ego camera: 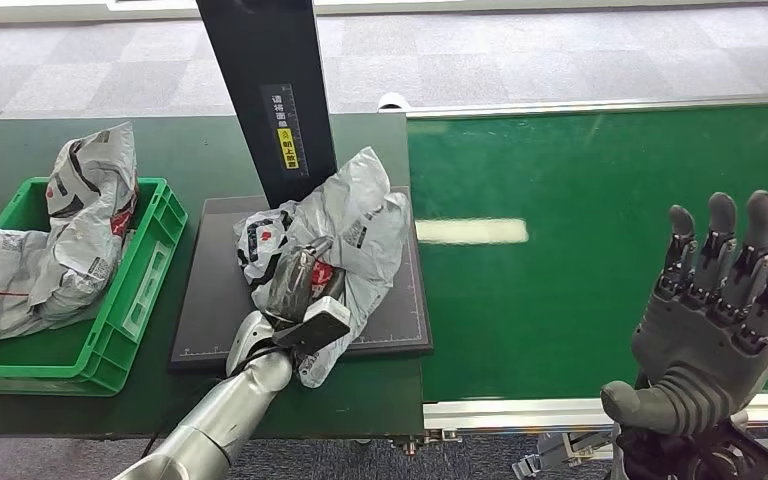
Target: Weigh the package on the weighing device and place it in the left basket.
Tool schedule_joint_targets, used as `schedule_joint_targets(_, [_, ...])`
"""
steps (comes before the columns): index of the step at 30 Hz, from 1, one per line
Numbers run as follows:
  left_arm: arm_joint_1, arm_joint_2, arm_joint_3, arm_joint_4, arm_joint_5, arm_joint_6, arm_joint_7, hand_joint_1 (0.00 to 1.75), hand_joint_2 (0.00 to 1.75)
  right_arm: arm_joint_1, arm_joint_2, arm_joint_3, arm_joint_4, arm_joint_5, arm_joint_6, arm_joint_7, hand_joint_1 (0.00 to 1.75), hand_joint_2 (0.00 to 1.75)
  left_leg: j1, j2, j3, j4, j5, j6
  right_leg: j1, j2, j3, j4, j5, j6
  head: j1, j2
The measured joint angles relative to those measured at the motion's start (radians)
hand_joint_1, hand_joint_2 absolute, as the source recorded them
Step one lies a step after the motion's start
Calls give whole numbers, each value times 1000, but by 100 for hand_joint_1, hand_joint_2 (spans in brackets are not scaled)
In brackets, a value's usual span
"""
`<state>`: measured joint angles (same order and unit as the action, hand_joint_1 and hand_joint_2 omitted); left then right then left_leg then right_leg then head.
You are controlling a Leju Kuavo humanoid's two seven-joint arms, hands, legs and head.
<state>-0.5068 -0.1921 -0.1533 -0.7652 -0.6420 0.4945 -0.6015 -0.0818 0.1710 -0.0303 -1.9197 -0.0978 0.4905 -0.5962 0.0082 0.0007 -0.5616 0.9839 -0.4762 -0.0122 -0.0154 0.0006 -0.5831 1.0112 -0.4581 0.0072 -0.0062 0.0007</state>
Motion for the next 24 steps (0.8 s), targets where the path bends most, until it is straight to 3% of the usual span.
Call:
schedule_joint_targets(3, [50,17,1,-247,98,41,12,175,175,1,5,-9,8,-7,-8,4,0,175,0,0,-2,0,0,0,0,0,-2,0,0,0,0,0])
schedule_joint_targets(8, [122,71,12,-594,292,159,-87,175,175,5,6,-21,24,-21,-32,-1,0,175,1,1,-3,0,0,0,1,0,-3,0,0,0,0,0])
schedule_joint_targets(13, [153,145,61,-815,381,196,-96,175,175,25,5,-24,37,-17,-64,-20,0,175,1,0,-3,0,0,0,1,0,-3,0,-1,0,0,0])
schedule_joint_targets(19, [151,212,164,-809,479,180,-95,175,175,72,0,-24,38,-6,-91,-40,0,175,1,0,-3,0,0,0,1,0,-3,0,-1,0,0,0])
schedule_joint_targets(21, [125,224,215,-741,367,191,-76,175,175,83,-4,-20,38,-1,-106,-46,0,175,1,0,-3,0,0,0,1,0,-3,0,-1,0,0,0])
schedule_joint_targets(24, [29,265,341,-512,-8,197,46,175,175,98,-9,-11,38,-2,-130,-50,0,175,1,2,-2,0,0,-1,1,1,-3,0,0,-1,0,0])
